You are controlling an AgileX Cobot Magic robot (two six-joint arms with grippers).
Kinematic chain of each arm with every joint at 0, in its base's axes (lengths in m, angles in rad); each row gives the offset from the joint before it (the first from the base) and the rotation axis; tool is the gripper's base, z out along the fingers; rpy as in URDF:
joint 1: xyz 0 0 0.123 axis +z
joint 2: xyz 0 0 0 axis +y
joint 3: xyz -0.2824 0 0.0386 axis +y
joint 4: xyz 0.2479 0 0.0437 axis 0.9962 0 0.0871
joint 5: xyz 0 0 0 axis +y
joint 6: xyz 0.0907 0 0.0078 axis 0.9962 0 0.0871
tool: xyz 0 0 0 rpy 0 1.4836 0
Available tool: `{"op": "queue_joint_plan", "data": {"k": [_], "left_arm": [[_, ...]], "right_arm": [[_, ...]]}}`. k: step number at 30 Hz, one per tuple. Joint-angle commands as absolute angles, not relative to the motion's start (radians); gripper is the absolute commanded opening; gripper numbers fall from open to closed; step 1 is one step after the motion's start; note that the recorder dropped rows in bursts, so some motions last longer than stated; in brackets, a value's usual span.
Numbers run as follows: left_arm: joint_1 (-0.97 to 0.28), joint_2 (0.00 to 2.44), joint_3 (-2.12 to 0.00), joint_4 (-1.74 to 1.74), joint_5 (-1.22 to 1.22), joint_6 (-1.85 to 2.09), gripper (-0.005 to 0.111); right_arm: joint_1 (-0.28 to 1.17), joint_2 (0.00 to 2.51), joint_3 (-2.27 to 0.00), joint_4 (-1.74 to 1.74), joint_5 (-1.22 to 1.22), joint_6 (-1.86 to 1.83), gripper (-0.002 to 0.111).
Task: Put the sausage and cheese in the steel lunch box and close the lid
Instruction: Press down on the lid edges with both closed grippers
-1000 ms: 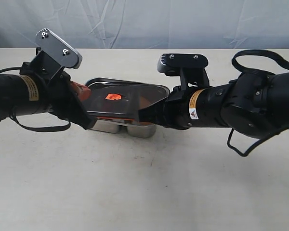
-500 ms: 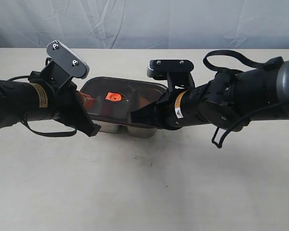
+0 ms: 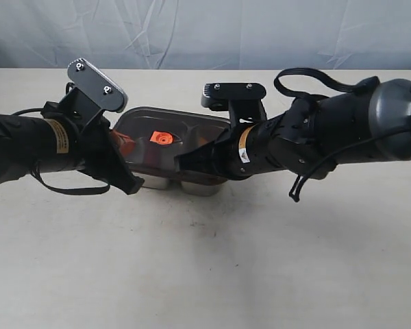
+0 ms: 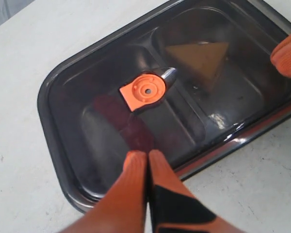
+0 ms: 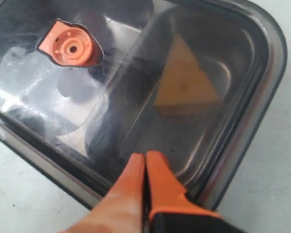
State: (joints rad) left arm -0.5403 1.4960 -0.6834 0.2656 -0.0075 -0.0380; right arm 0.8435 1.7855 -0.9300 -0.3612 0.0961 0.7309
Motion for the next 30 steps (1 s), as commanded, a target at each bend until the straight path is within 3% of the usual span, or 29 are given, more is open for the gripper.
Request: {"op": "queue_joint_plan", "data": {"k": [1, 30], "left_arm": [[-0.55, 1.496, -0.688, 0.265, -0.017, -0.044, 0.0], [-0.55, 1.578, -0.686, 0.268, 0.024, -0.044, 0.0]], "right_arm": [[0.837, 1.823, -0.964, -0.374, 0.13, 0.724, 0.0], [0.837, 1.704, -0.965, -0.424, 0.186, 0.724, 0.0]]}}
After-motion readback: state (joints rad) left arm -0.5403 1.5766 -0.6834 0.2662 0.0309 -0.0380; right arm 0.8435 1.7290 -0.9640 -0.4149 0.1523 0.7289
